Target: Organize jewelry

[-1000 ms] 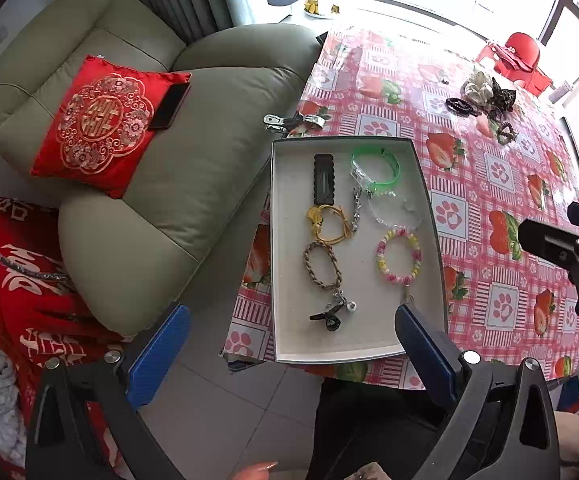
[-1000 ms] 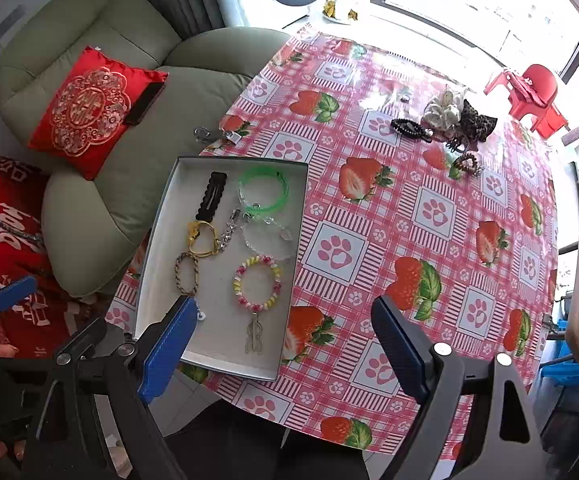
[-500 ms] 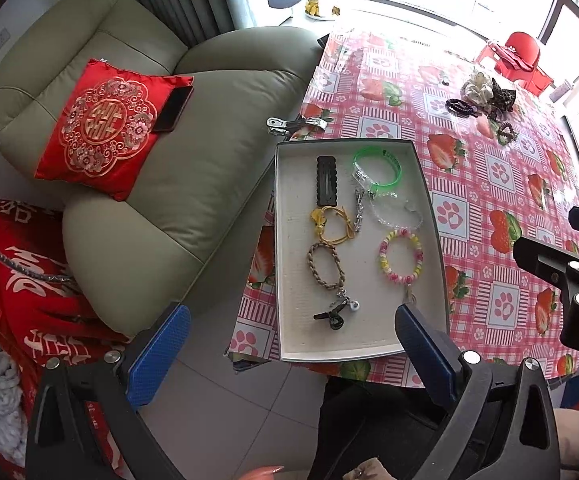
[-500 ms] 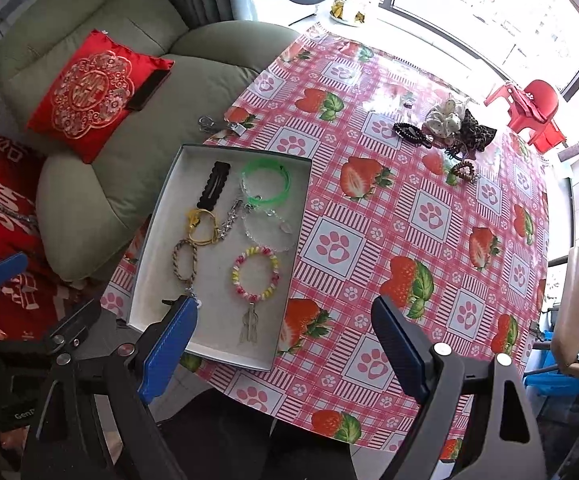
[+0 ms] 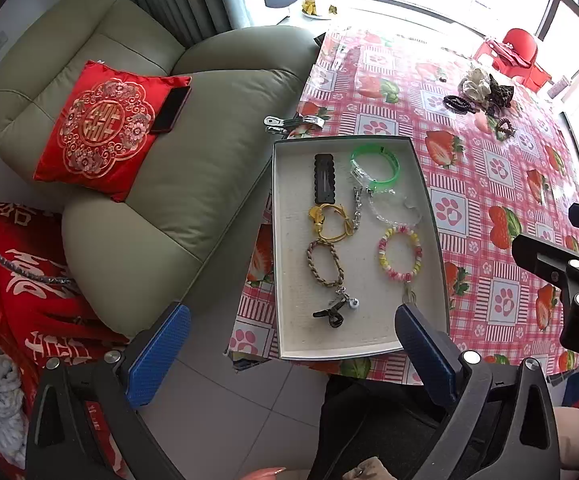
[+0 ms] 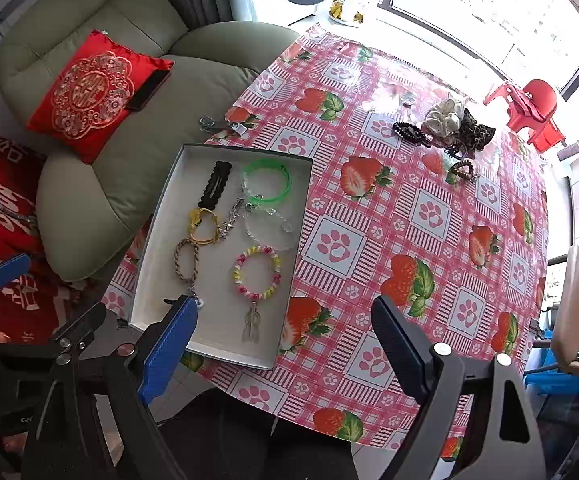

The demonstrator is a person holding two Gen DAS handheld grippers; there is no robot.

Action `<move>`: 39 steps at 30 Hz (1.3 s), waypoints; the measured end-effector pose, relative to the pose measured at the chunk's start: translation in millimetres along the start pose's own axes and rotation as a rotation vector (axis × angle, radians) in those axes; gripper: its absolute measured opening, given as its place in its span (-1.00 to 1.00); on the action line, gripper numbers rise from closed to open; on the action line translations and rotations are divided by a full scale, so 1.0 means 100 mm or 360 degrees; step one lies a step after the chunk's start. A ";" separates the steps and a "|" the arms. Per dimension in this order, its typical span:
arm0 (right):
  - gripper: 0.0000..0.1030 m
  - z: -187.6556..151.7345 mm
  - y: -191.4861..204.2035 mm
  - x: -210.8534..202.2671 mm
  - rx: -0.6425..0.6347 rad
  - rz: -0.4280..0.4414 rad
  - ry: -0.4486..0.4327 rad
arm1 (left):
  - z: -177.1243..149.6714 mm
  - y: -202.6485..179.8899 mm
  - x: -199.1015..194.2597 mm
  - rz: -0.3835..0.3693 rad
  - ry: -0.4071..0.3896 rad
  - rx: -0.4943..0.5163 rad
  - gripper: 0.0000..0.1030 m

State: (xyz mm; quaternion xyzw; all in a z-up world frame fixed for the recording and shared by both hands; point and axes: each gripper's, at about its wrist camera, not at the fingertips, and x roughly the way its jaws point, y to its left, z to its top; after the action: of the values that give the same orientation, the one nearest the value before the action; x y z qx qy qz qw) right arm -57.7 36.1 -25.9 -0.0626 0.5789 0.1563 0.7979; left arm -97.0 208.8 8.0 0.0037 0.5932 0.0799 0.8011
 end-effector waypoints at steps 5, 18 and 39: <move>0.76 -0.01 0.01 0.00 0.0001 -0.0001 0.0000 | 0.00 0.00 0.00 0.0001 0.0001 0.0002 1.00; 0.76 -0.03 0.04 -0.01 0.0012 0.0000 0.0006 | -0.01 0.01 0.01 0.0004 0.0006 0.0006 1.00; 0.76 -0.03 0.05 -0.01 0.0008 0.0004 0.0005 | -0.01 0.00 0.01 0.0007 0.0006 0.0004 1.00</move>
State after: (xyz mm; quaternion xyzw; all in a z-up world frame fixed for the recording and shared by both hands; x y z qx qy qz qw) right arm -62.0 39.6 -26.0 -0.0601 0.5805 0.1558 0.7970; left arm -97.4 209.1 6.6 0.0058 0.5947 0.0809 0.7998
